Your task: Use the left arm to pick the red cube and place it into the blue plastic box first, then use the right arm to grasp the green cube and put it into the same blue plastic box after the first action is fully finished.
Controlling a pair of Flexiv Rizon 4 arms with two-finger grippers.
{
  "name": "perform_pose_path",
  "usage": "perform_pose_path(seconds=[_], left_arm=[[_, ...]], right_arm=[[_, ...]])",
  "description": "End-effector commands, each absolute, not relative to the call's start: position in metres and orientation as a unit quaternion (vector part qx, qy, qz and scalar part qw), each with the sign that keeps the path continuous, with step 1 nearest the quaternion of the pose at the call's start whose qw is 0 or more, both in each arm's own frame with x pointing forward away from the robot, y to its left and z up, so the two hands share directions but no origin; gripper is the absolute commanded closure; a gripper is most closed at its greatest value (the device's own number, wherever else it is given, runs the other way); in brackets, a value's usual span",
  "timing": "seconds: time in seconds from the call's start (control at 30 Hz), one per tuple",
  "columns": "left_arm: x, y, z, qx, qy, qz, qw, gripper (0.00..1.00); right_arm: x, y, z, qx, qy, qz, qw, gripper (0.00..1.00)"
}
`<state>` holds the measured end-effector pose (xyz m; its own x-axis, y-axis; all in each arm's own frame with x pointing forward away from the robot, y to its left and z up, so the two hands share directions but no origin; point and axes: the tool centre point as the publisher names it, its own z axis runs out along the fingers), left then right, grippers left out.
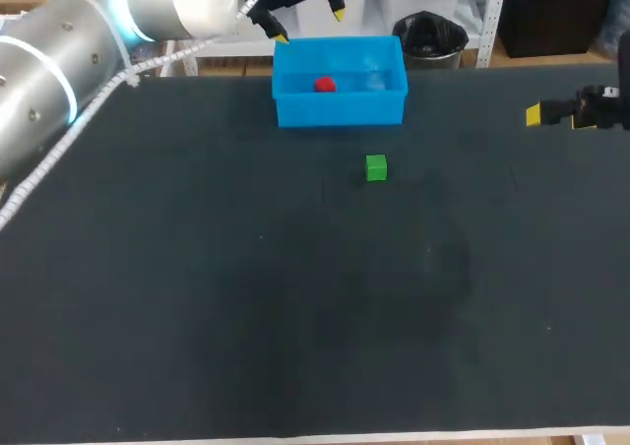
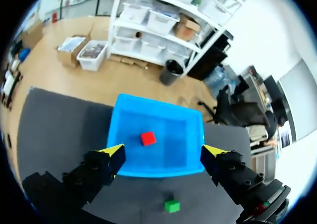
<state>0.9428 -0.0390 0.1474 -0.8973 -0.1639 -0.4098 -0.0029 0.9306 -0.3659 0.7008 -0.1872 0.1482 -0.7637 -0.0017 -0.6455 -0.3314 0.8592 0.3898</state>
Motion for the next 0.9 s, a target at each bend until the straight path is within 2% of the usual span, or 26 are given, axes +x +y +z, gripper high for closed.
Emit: perform_pose_path(seconds=[0.03,0.37,0.9], left_arm=[[0.887,-0.013,0.159,-0.018,0.943,-0.200,0.264,0.00],[0.845,0.008,0.166,0.073,0.929,-0.214,0.292,0.00],[0.803,0.032,0.159,0.207,0.915,-0.222,0.266,0.00]], right_arm=[[0.700,-0.186,0.150,-0.090,0.907,0.245,0.331,0.00],[0.700,-0.186,0.150,-0.090,0.907,0.245,0.331,0.00],[0.700,-0.186,0.150,-0.090,0.907,0.245,0.331,0.00]])
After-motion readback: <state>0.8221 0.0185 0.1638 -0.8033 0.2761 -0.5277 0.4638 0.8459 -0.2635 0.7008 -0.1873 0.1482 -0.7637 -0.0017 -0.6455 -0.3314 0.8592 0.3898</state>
